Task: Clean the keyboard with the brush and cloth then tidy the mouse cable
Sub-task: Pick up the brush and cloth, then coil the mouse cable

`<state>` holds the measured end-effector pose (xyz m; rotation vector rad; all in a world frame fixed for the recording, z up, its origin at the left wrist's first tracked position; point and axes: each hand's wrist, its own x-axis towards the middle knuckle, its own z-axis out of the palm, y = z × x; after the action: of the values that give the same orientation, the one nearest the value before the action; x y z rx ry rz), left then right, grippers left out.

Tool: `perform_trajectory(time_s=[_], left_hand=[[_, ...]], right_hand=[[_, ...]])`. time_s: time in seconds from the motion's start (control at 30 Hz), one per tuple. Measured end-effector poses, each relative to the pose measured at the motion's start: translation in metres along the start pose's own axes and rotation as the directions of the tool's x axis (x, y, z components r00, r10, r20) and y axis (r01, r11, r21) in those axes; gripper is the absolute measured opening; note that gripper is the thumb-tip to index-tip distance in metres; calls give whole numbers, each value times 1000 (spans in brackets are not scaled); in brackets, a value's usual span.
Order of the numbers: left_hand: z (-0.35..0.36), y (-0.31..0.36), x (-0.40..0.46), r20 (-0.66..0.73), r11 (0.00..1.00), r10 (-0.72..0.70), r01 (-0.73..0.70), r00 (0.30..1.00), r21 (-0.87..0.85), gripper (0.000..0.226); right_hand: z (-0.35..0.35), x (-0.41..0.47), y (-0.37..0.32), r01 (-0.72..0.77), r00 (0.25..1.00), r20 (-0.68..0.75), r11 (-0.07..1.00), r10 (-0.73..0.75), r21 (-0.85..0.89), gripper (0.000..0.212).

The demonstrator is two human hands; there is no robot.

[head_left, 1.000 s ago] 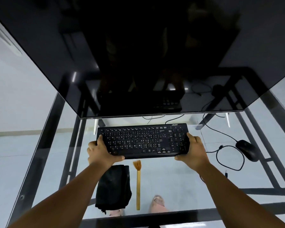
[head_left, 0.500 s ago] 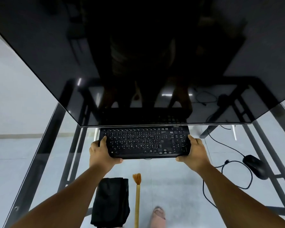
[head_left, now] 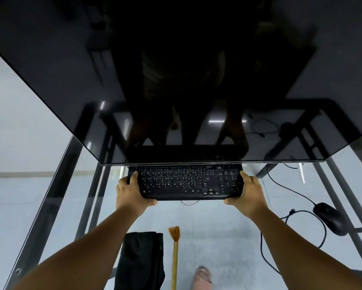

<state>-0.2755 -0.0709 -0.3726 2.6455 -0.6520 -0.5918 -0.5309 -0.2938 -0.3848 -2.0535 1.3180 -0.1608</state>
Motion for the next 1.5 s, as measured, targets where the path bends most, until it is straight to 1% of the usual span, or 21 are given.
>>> perform_trajectory(time_s=[0.3,0.4,0.47,0.57,0.67,0.8,0.93,1.03,1.1,1.23,1.3,1.43,1.5], left_hand=[[5,-4,-1,-6,998,21,-21,1000,51,115],[6,-3,-5,-40,994,54,-50,998,101,109],[7,1,-8,-65,988,101,-92,993,127,104],[13,11,-16,-73,972,198,-186,978,142,92],[24,30,-27,-39,943,305,-296,952,153,83],[46,65,-43,61,891,411,-415,909,184,83],[75,108,-59,130,843,476,-493,870,215,85],[98,141,-73,178,834,474,-504,862,224,86],[104,148,-75,200,827,461,-500,865,258,87],[126,169,-88,234,823,421,-478,876,307,86],[136,177,-94,248,822,406,-470,879,320,87],[147,180,-102,273,808,373,-455,887,375,90],[149,183,-104,272,801,365,-449,890,396,92]], right_hand=[[-1,-2,-2,-29,999,20,999,30,-42,114],[-1,-5,-4,-29,999,24,996,31,-80,113],[-3,-8,-6,-26,1000,5,996,26,-84,112],[-8,-8,-8,-21,998,-64,998,18,-55,100],[-17,-7,-5,2,990,-142,1000,-1,6,86],[-36,-7,11,1,979,-203,999,8,46,69],[-63,-11,41,-23,967,-252,998,36,54,57],[-90,-17,73,-40,959,-280,998,54,56,50],[-99,-19,85,-52,955,-290,997,66,58,46],[-130,-23,132,-136,950,-280,990,140,33,52],[-142,-24,152,-192,951,-245,981,187,1,56],[-151,-34,178,-250,966,-102,961,239,-115,63],[-151,-38,191,-253,965,-87,964,245,-87,65]])
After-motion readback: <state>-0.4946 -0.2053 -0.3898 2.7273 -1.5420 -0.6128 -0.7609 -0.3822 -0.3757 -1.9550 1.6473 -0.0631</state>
